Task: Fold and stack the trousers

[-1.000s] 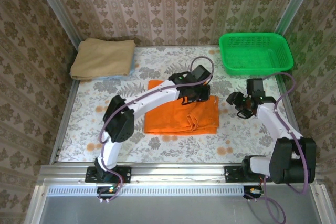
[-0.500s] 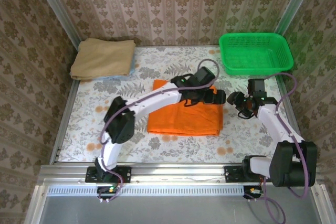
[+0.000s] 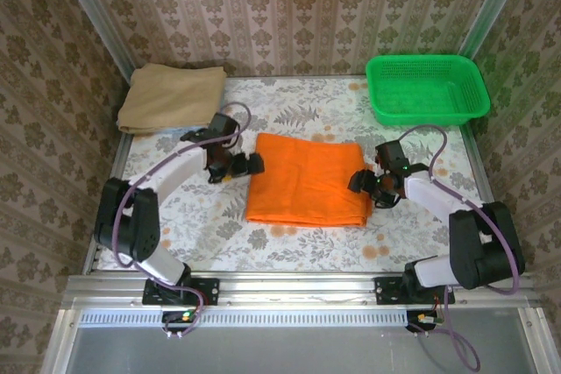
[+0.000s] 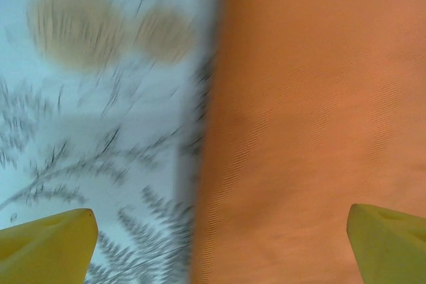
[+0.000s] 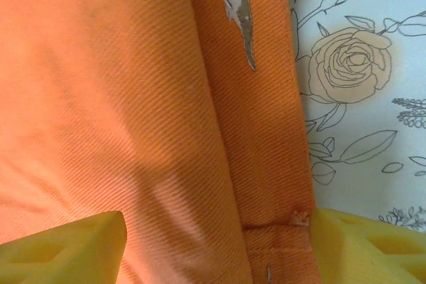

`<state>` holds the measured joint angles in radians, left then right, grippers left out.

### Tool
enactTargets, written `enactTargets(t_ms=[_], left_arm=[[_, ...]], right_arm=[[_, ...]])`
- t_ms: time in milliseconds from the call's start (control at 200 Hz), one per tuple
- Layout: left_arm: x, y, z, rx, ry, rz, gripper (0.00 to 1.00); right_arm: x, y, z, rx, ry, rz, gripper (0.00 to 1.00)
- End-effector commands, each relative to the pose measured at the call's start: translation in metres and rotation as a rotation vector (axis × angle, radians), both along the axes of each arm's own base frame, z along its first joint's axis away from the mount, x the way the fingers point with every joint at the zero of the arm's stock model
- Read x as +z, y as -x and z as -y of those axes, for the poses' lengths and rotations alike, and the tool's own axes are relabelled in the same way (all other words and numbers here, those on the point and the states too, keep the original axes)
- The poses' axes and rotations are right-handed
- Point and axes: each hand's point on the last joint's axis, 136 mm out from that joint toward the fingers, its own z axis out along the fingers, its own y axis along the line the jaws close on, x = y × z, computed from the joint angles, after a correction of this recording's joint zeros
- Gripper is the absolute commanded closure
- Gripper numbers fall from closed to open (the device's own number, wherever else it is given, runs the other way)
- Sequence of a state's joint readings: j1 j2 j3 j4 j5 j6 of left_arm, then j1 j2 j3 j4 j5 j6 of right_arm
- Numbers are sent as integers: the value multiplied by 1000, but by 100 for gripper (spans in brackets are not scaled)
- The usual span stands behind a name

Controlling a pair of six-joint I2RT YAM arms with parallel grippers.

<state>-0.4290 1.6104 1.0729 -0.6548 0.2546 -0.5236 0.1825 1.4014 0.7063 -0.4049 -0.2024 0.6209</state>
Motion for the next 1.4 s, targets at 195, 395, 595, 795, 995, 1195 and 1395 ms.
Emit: enactTargets(t_ms=[195, 395, 595, 795, 995, 1195, 1395], left_arm=[[-28, -4, 19, -97, 81, -65, 6], [-33, -10, 11, -88, 66, -76, 7], [-38, -17, 5, -64, 46, -97, 10], [-53, -17, 5, 0, 65, -146, 18], [-43, -18, -3, 37, 42, -132, 20], [-24, -35, -16, 135, 93, -97, 20], [36, -44, -5, 130, 160, 33, 20]], right_arm=[[-21, -2, 5, 21, 59, -49, 17], [-23, -1, 10, 15, 82, -59, 16], [-8, -3, 23, -9, 115, -26, 15], [-14, 0, 36, -57, 115, -50, 9], [-25, 10, 14, -37, 47, -75, 9], [-12, 9, -8, 6, -13, -67, 11], [5, 1, -13, -17, -50, -16, 12]])
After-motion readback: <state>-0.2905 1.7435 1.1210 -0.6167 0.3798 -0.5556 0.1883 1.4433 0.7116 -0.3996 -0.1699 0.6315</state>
